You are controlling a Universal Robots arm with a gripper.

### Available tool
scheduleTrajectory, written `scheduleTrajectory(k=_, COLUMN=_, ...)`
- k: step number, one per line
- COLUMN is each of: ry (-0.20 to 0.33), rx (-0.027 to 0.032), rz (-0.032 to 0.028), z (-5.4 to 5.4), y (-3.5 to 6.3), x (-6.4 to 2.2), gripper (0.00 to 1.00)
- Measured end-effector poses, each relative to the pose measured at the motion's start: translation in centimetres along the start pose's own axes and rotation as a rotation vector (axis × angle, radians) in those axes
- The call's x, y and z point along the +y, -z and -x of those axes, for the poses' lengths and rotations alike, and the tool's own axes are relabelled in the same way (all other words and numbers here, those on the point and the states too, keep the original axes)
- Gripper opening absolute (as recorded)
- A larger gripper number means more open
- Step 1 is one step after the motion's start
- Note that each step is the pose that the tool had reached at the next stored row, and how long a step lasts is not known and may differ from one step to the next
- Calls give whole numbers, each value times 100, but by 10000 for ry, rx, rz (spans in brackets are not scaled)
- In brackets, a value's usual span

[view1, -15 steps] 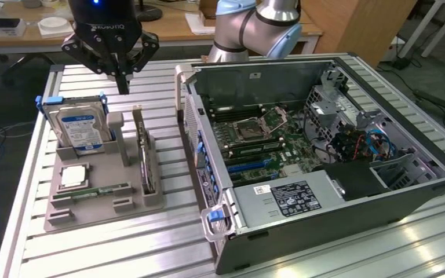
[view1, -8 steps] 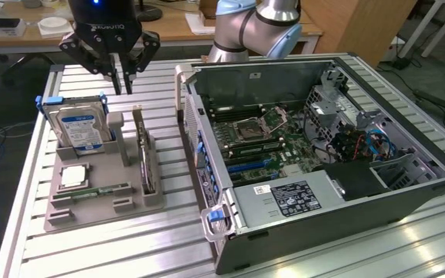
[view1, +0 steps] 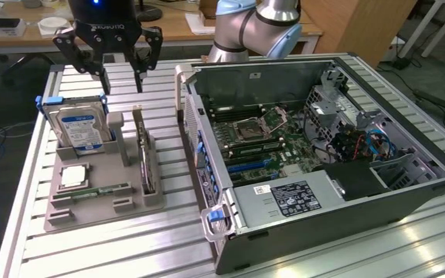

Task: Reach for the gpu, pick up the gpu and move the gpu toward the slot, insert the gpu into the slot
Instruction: 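Pick up the gpu and move the gpu toward the slot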

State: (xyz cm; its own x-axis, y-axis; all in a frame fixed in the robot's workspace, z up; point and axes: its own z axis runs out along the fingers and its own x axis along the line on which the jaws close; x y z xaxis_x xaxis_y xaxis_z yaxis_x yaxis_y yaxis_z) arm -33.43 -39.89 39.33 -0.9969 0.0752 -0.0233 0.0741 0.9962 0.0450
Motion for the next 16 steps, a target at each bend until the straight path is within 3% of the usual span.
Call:
scheduleTrajectory(k=1, ry=0, rx=-1, rz=1, z=0, y=0, x=0, gripper=53)
scheduleTrajectory(k=2, ry=2, rx=-1, rz=0, z=0, y=0, x=0, gripper=59)
scheduleTrajectory(k=6, ry=298, rx=12, rz=6, z=-1, y=-21, x=-7, gripper=59)
scheduleTrajectory(k=16, ry=615, rx=28, rz=13, z=-5, y=-200, x=-25, gripper=59)
